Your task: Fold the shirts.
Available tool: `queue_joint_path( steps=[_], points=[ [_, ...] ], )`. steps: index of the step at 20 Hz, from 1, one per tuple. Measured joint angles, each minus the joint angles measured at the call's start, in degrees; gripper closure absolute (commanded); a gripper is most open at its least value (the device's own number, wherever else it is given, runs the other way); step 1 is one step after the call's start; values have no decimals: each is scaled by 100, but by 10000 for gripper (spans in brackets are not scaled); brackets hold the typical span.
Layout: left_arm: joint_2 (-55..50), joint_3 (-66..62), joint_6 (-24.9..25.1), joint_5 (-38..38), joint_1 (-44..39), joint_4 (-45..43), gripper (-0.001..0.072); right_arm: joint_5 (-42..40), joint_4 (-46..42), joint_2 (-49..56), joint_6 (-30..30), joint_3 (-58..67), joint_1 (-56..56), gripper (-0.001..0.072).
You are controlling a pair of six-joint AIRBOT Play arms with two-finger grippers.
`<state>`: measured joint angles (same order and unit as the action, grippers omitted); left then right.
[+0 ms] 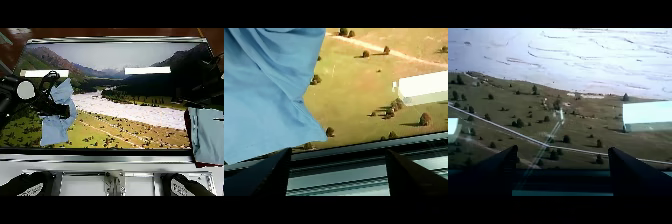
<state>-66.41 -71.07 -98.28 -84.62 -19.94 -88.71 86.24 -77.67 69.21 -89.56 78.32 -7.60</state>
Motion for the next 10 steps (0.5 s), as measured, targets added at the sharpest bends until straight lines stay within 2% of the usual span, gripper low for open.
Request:
queue_joint_path(
  steps=[3,10],
  points=[
    [0,0,0,22,0,0,-13,-179,2,0,0,0,0,18],
    [-118,0,0,708,11,2,-13,-483,52,0,-2,0,0,18]
  ],
)
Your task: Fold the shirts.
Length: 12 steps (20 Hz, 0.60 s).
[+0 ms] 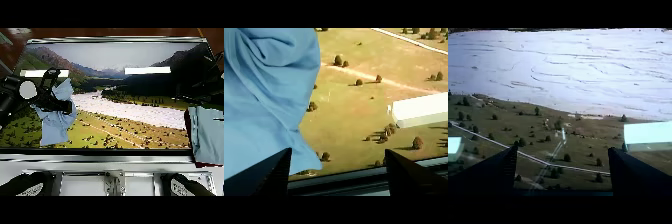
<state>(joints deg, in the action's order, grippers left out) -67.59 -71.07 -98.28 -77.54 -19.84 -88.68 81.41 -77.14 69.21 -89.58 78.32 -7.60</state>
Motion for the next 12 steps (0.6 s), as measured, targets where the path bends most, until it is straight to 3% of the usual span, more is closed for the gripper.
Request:
queue_joint_path(
  steps=[3,7,12],
  points=[
    [-332,-42,-79,221,306,-149,-13,-238,52,0,-2,0,0,19],
    [-1110,-238,-127,485,1298,-238,-13,-400,286,0,0,0,0,19],
    [-2146,-339,-140,1158,2299,372,-13,-481,474,0,-2,0,0,18]
  ],
)
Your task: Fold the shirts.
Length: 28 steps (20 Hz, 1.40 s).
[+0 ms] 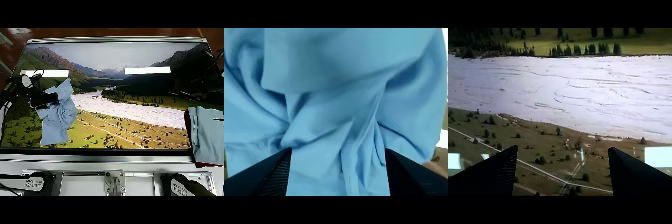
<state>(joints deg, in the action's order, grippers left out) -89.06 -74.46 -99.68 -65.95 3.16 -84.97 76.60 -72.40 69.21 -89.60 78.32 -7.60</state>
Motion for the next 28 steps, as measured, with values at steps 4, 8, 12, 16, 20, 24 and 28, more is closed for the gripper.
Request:
queue_joint_path(
  steps=[4,8,12,16,20,24,28],
  points=[
    [-651,-15,140,402,168,328,-13,-42,35,0,2,0,0,18],
    [-879,-26,330,588,160,586,670,-142,76,0,2,0,0,19],
    [-474,-22,1080,553,55,1327,671,-435,175,0,2,0,0,19],
    [723,-22,1939,509,-466,2542,670,-667,264,0,131,131,0,20],
    [1770,-24,2306,826,-1582,3563,670,-9,293,-31,557,680,2,20],
    [1790,-24,2398,1526,-2935,3919,670,1008,-2,-323,863,1147,7,20],
    [863,-22,2188,2153,-3945,4033,407,1875,-483,-658,949,1281,4,20]
  ],
)
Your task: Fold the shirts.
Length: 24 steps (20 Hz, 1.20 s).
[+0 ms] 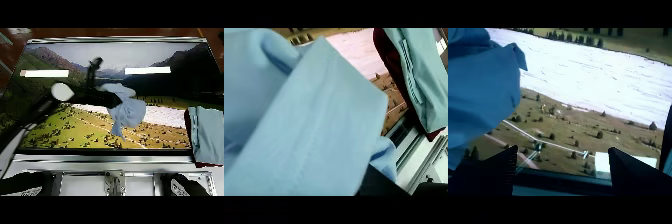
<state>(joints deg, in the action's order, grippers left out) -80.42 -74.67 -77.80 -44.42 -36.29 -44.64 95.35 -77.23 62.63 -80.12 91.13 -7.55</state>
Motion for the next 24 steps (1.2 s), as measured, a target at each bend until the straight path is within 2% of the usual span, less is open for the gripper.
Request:
queue_joint_path(
  steps=[1,2,3,4,5,6,7,8,10,12,14,18,19,24],
  points=[
    [-271,0,-81,35,-118,15,143,173,-61,-33,-7,4,0,20],
    [-507,2,-170,-2,-173,39,41,295,-94,-66,-48,-15,0,20],
    [-713,2,-306,-168,-144,52,47,387,-94,-90,-120,-72,0,20],
    [-846,4,-398,-409,-33,50,140,428,-72,-103,-170,-168,0,20],
    [-911,4,-463,-730,164,46,308,417,-39,-111,-201,-304,0,19],
    [-911,4,-472,-1040,400,46,344,393,-15,-122,-227,-498,2,19],
    [-841,4,-470,-1381,699,2,341,271,-7,-127,-249,-730,2,19],
    [-713,26,-466,-1670,1016,-74,290,153,-28,-127,-264,-966,2,19],
    [-413,210,-457,-2227,1604,-358,83,-201,-79,-131,-229,-1484,-13,19],
    [-160,638,-470,-2568,2011,-501,82,-584,-120,-66,-170,-1947,-94,19],
    [-66,1193,-533,-2551,2179,-481,83,-855,-44,103,-107,-2363,-256,19],
    [-221,1971,-448,-1541,1862,289,97,-1001,636,612,70,-2848,-612,19],
    [-323,2017,-428,-1235,1733,476,116,-1027,820,739,92,-2905,-649,19],
    [-1034,1683,-389,-109,1342,935,116,-1248,1373,1169,129,-3016,-745,19]
  ],
)
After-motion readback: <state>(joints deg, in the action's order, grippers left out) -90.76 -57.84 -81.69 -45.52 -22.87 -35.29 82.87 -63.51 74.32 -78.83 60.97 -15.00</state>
